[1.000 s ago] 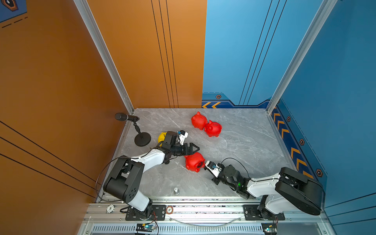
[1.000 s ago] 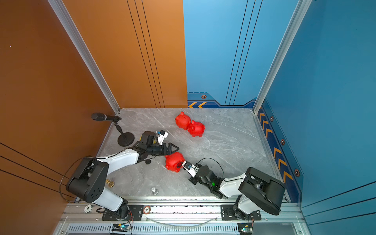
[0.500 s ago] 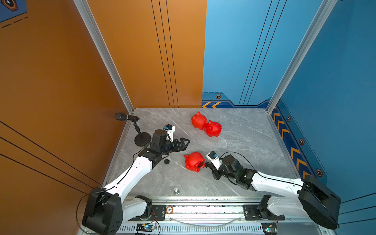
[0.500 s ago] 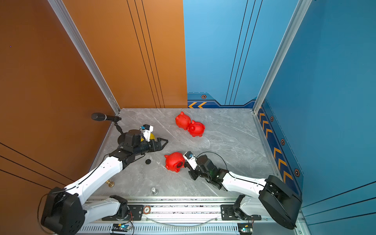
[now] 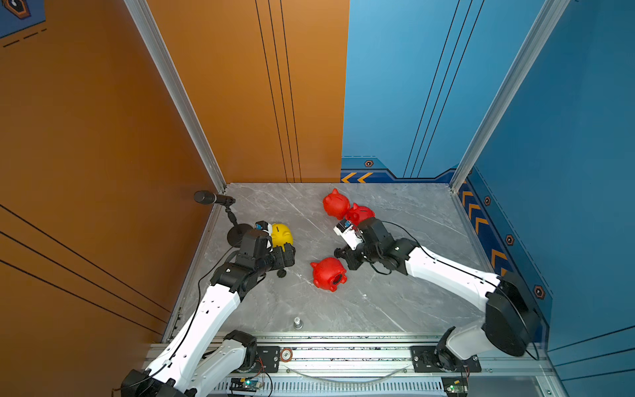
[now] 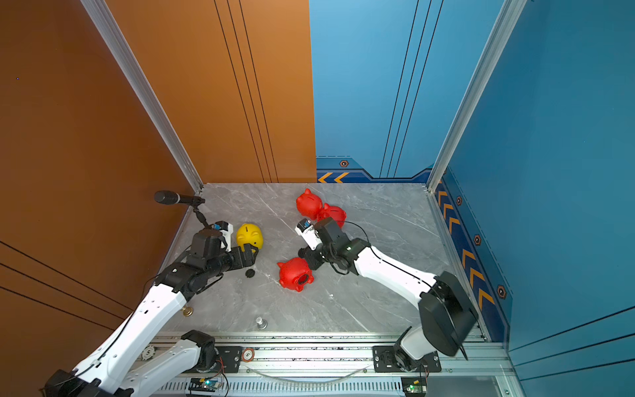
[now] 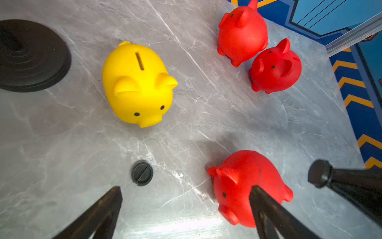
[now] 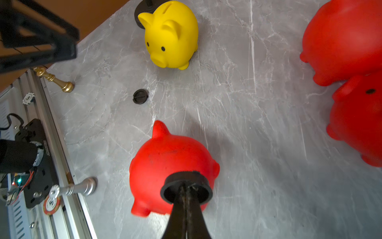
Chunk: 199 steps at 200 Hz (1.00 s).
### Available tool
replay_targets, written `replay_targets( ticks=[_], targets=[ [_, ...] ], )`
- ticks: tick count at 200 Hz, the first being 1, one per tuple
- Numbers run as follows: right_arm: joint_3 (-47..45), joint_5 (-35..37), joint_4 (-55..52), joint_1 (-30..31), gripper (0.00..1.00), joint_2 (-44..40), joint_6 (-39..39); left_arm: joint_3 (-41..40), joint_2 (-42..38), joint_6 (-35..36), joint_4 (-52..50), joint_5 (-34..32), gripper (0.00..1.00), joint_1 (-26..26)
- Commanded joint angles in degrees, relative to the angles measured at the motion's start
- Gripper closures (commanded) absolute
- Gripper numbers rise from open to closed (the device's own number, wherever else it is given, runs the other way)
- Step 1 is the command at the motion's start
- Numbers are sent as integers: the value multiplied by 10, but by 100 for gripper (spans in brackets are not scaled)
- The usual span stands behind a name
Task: Open piggy banks
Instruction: Place the lid at the center of the board.
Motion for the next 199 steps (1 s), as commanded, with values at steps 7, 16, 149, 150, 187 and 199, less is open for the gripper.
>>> replay_targets(
  ticks=[7, 16, 149, 150, 187, 199],
  targets=[
    [143, -24, -152, 0, 100, 127, -40, 18, -43, 30, -84, -38, 2, 5],
    [195, -32, -184, 2, 100, 170, -48, 15, -55, 35, -92, -39, 2, 5],
    [529, 0, -342, 53, 86, 461, -46, 8, -113, 38, -109, -13, 2, 7],
    [529, 1, -342, 52, 85, 461, -46, 7, -112, 37, -109, -12, 2, 7],
    [534, 12, -340, 44, 53, 442, -45, 2, -91, 24, -84, 50, 2, 7],
    [528, 11, -338, 35, 47, 429, -41, 1, -77, 18, -75, 80, 2, 7]
  ],
)
